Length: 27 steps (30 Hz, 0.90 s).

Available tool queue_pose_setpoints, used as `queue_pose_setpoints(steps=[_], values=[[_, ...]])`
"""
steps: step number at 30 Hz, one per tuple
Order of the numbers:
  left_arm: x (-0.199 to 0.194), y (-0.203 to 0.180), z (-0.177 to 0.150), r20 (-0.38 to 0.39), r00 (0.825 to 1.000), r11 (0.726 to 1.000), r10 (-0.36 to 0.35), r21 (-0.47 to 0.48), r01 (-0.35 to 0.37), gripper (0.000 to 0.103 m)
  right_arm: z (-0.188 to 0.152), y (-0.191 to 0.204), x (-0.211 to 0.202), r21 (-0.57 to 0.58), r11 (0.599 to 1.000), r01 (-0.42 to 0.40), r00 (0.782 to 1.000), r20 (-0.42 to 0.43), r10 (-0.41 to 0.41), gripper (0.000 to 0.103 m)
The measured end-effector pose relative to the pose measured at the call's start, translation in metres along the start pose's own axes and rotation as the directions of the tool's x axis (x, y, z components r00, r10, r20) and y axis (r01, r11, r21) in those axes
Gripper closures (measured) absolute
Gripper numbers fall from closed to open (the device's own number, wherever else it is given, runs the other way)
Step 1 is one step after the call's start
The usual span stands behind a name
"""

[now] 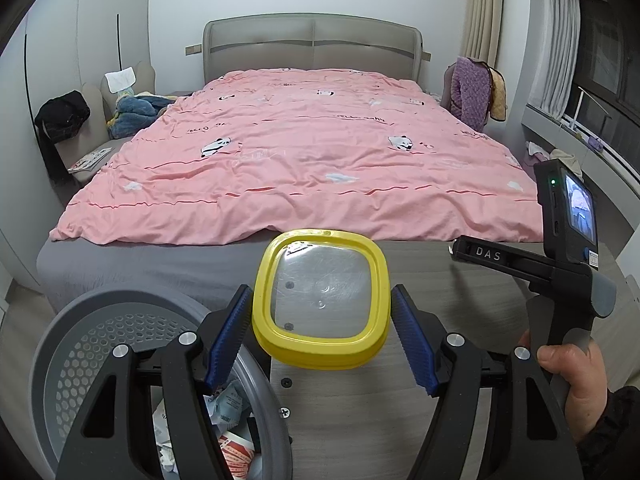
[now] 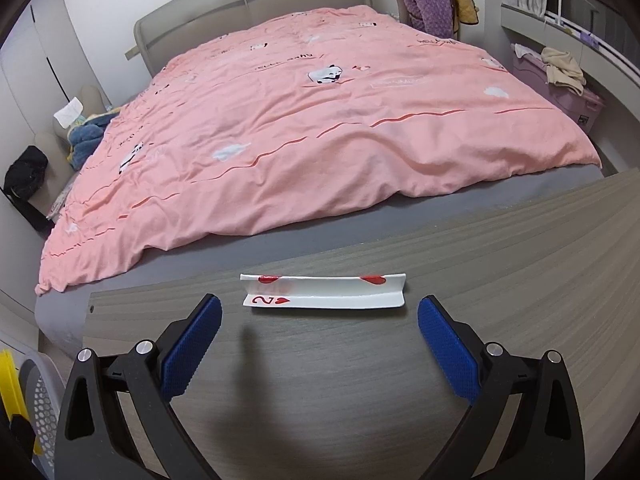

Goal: Collect trash
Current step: 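Grasp the white playing card with the right gripper while the left gripper holds the lid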

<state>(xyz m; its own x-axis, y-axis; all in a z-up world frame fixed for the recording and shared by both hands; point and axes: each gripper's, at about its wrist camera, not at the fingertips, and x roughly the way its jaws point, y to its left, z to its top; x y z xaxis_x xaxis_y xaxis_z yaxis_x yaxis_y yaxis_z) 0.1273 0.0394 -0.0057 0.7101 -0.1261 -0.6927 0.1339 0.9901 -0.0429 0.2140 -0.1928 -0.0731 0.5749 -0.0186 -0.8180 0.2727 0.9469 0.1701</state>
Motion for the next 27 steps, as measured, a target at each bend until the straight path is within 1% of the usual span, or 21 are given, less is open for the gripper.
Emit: queue_pose_setpoints(steps=[8, 14, 19, 20, 23, 27], values=[[0.002, 0.004, 0.0, -0.006, 1.0, 1.0, 0.0, -0.012, 0.0, 0.035, 0.004, 0.01, 0.008, -0.017, 0.998, 0.061, 0.998, -0.009, -0.061, 0.006], [0.002, 0.005, 0.0, -0.009, 1.0, 1.0, 0.001, -0.017, -0.001, 0.035, 0.004, 0.018, 0.015, -0.071, 0.987, 0.144, 0.99, -0.004, -0.144, 0.005], [0.002, 0.007, -0.001, -0.013, 1.0, 1.0, 0.003, -0.024, -0.004, 0.035, 0.003, 0.019, 0.016, -0.085, 0.987, 0.135, 0.991, 0.007, -0.135, 0.006], [0.002, 0.008, -0.001, -0.013, 1.0, 1.0, 0.004, -0.026, -0.004, 0.035, 0.003, 0.02, 0.016, -0.088, 0.987, 0.132, 0.991, 0.01, -0.131, 0.008], [0.001, 0.011, -0.002, -0.013, 1.0, 0.999, 0.007, -0.033, -0.007, 0.035, 0.002, 0.022, 0.013, -0.103, 0.987, 0.125, 0.992, 0.03, -0.123, 0.018], [-0.001, 0.016, -0.004, -0.014, 1.0, 0.999, 0.01, -0.042, -0.011, 0.035, 0.001, 0.023, 0.011, -0.106, 0.988, 0.108, 0.994, 0.03, -0.105, 0.019]])
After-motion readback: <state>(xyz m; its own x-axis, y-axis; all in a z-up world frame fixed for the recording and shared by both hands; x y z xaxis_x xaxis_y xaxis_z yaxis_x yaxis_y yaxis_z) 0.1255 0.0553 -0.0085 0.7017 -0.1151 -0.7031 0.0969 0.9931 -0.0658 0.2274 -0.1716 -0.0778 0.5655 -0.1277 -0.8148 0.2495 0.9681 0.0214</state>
